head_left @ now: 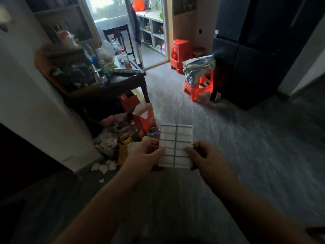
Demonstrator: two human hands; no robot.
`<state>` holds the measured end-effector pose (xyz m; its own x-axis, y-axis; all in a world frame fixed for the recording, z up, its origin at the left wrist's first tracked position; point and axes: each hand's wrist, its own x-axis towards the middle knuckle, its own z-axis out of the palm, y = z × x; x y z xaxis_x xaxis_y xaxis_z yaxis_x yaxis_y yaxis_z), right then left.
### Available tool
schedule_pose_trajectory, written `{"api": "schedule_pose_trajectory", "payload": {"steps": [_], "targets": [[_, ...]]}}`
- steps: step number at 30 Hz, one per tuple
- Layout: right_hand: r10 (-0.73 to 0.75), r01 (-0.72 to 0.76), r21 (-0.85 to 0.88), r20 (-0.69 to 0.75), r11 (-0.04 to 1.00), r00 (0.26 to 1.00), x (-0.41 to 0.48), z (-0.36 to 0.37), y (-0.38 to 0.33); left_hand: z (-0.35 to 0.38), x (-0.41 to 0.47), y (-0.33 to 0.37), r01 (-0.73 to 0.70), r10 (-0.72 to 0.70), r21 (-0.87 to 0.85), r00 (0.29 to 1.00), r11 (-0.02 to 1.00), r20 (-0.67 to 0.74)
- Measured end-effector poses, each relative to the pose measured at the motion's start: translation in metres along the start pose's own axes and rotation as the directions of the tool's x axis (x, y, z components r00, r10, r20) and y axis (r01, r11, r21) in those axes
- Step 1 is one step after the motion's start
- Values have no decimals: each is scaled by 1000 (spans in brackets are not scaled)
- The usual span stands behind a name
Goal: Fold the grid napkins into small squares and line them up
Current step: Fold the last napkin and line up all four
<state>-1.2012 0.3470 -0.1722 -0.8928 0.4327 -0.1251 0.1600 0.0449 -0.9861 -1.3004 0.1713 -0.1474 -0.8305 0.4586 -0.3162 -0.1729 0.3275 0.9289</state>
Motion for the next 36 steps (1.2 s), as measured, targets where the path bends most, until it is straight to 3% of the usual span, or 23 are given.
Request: {"api": "schedule_pose_trajectory", "payload": {"steps": [8, 14, 23, 30, 36], "targets": [[104, -93, 71, -177, 993, 979, 118, -64, -9, 67, 142, 50, -115, 115, -9, 989, 993, 95], [91, -119, -48, -385, 992, 918, 228, -129, -14, 132, 285, 98, -147, 152, -38, 954, 988, 259], [141, -163, 29, -667, 986, 732, 360, -247, -18, 267, 478, 188, -189, 175, -29, 831, 982, 527], [247, -136, 207, -836, 969, 490, 377, -362, 9, 407, 522, 224, -191, 121, 18, 690, 981, 714], [290, -135, 257, -884, 957, 368, 369, -493, 45, 559, 538, 245, -206, 85, 44, 578, 978, 812]]}}
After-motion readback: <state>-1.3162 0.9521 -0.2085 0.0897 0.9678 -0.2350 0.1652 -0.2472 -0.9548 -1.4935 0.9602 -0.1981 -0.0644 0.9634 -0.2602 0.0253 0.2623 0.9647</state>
